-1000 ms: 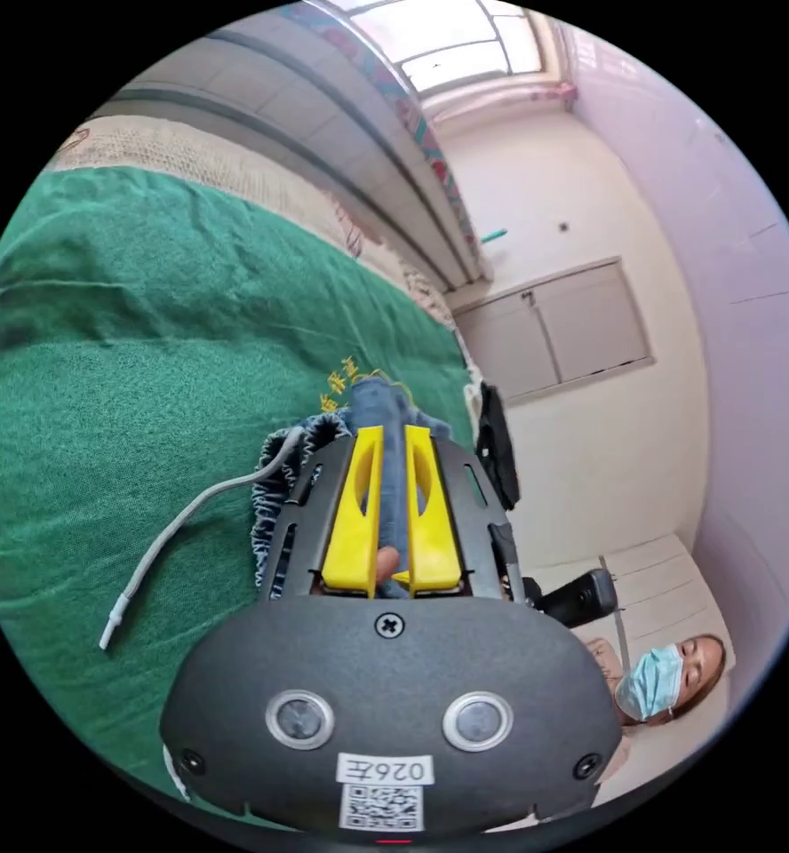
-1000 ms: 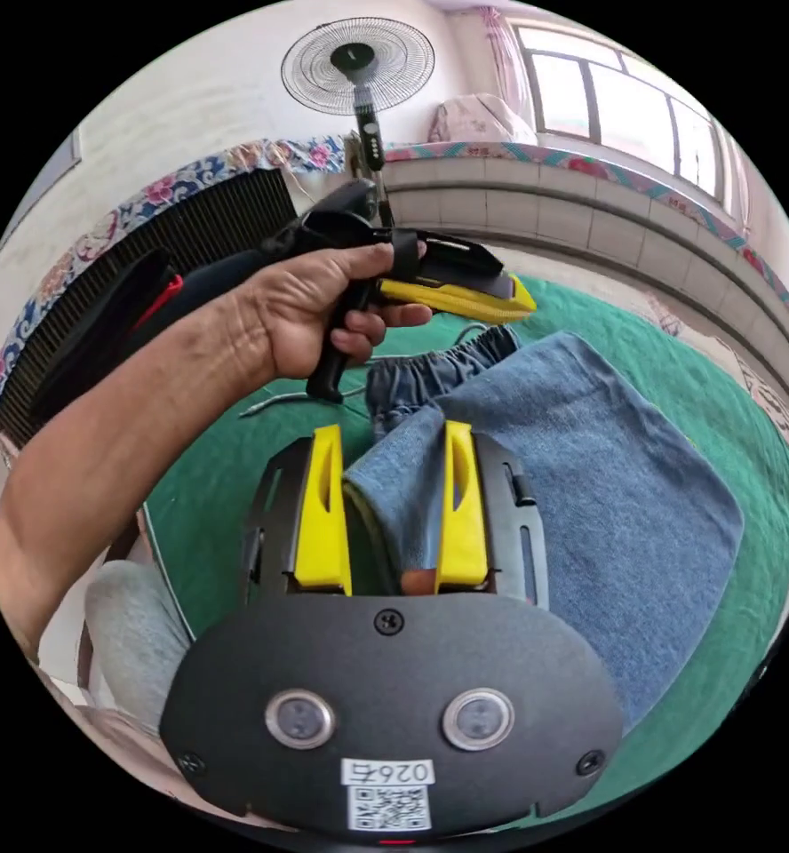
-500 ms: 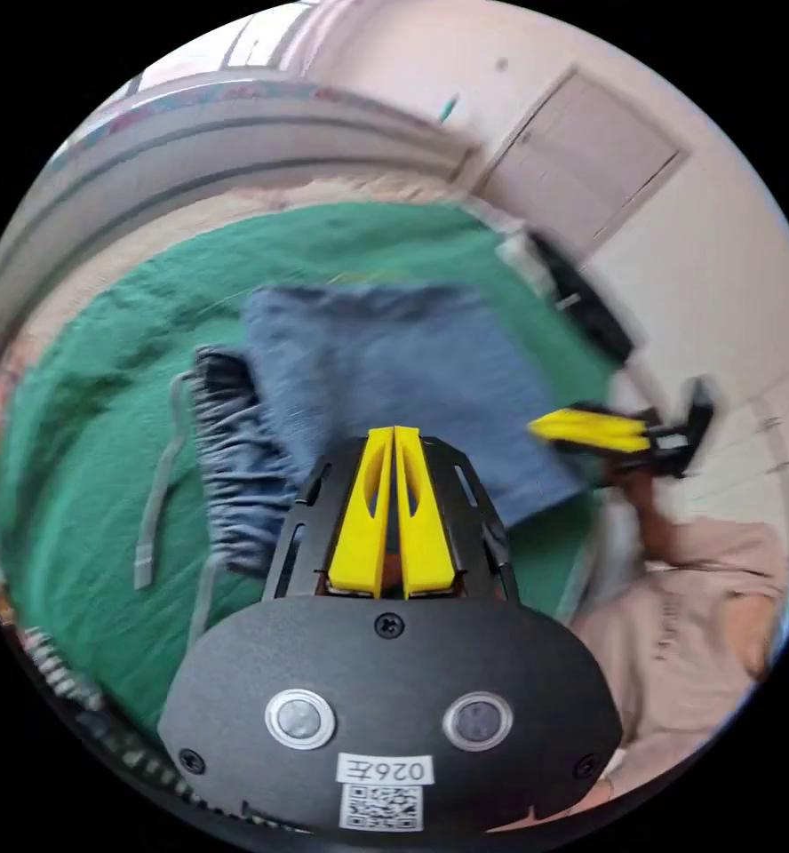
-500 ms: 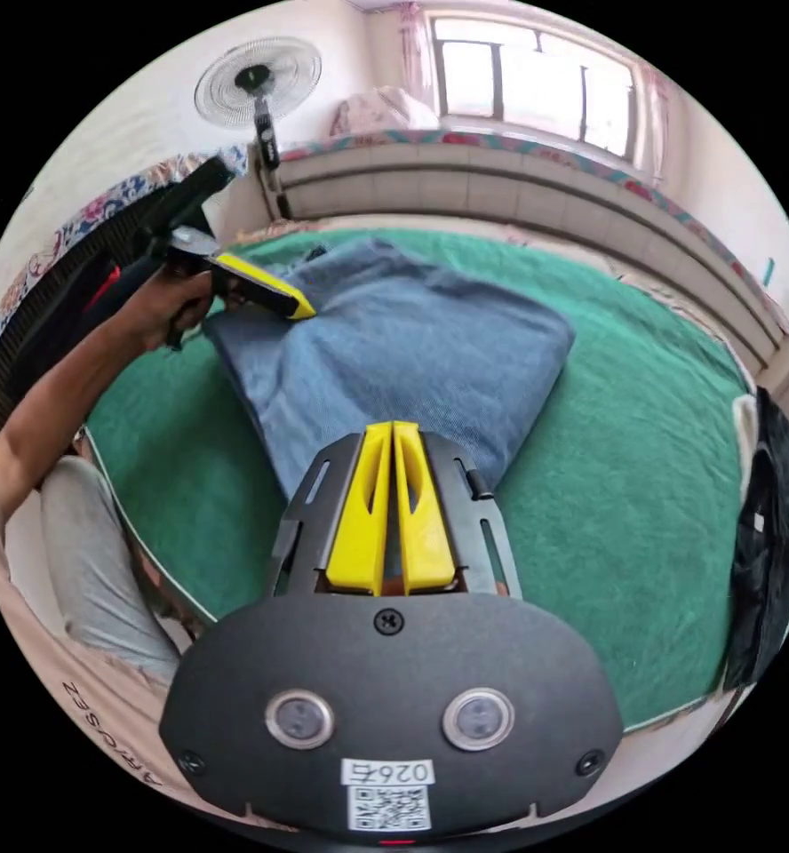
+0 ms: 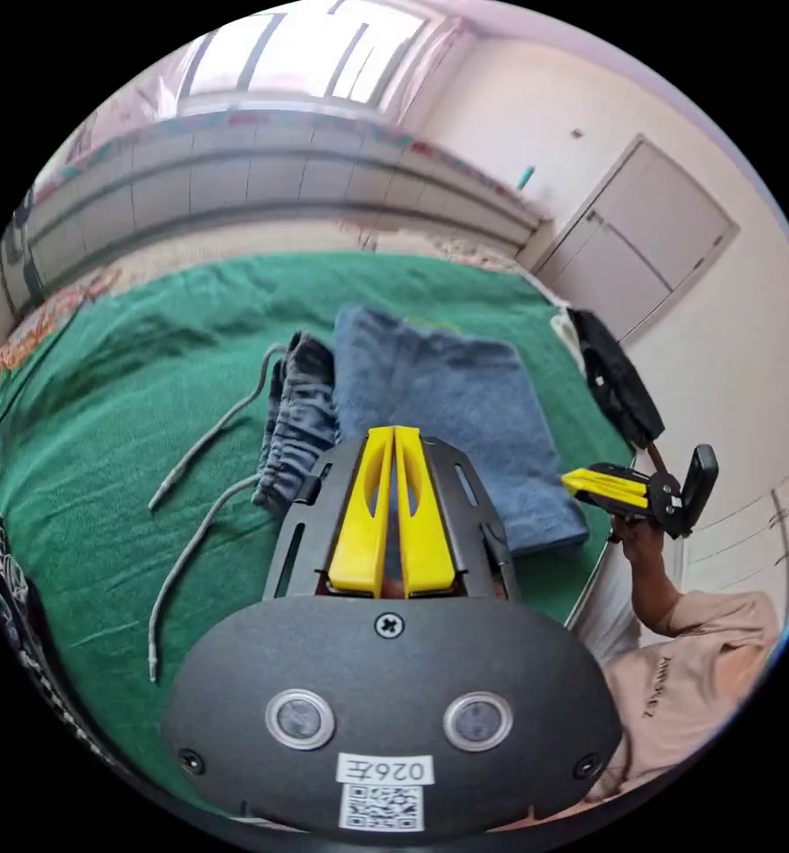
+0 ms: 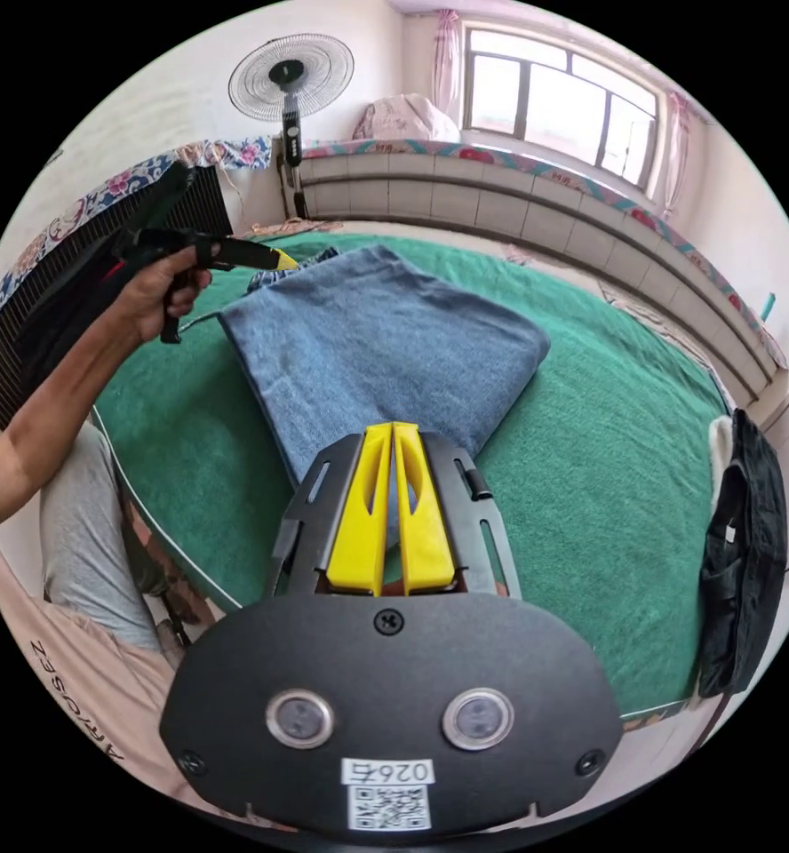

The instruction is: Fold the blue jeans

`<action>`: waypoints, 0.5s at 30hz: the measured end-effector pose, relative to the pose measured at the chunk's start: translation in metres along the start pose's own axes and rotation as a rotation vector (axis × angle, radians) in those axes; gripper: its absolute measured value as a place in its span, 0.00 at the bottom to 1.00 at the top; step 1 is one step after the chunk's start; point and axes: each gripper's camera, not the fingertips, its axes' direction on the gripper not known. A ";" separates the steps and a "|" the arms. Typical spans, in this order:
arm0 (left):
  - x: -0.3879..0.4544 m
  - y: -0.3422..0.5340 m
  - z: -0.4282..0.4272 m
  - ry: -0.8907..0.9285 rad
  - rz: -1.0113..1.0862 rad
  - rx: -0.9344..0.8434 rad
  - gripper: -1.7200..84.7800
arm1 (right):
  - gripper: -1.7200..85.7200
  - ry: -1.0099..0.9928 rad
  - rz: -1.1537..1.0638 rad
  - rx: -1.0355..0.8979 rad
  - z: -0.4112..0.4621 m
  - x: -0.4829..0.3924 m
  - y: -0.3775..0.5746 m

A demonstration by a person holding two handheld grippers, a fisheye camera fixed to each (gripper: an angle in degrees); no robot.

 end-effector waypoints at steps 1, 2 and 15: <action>0.014 -0.001 0.007 -0.069 0.099 -0.040 0.01 | 0.01 0.016 0.014 0.041 -0.017 0.001 -0.014; 0.018 -0.003 0.017 -0.162 0.140 -0.121 0.01 | 0.01 0.020 0.033 0.067 -0.029 0.004 -0.031; -0.066 0.031 -0.010 -0.062 -0.131 0.137 0.17 | 0.09 -0.365 0.465 0.085 -0.158 0.159 -0.200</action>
